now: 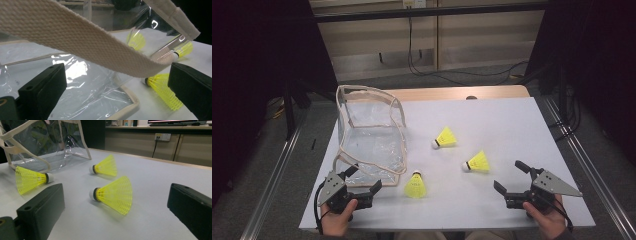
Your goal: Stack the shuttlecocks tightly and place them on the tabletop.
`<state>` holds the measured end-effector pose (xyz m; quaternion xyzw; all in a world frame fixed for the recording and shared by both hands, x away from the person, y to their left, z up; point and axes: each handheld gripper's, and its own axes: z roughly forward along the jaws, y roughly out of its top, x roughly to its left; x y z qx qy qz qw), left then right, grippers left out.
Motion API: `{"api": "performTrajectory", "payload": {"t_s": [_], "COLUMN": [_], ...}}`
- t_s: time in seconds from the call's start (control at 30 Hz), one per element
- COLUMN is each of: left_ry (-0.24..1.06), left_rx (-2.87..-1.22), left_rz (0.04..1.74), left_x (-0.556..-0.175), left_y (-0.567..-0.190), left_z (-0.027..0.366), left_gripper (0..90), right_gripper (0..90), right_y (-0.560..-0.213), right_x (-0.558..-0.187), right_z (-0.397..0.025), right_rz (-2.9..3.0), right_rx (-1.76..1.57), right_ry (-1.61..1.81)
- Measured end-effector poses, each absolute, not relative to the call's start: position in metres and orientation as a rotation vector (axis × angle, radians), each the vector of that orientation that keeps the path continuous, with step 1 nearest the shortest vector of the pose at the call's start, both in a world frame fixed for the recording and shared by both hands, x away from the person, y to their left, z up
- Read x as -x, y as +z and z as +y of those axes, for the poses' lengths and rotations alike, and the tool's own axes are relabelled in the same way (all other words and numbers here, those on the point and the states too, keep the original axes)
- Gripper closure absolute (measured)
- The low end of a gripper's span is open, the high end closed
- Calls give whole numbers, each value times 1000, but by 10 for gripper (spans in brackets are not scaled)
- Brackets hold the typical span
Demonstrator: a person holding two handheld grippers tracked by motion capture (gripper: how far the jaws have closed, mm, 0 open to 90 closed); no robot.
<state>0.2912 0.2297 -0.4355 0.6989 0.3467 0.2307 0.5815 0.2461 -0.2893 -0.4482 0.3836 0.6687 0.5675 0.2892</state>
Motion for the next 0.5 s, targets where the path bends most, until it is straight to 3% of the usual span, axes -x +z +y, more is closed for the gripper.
{"api": "performTrajectory", "payload": {"t_s": [0.5], "left_ry": [487], "left_rx": [-1674], "left_rz": [775], "left_x": [-289], "left_y": [-435], "left_z": [223], "left_gripper": [20], "right_gripper": [7], "right_y": [-448], "right_x": [-246], "right_z": [-290], "right_rz": [1789], "right_rx": [-1015], "right_ry": [1507]}}
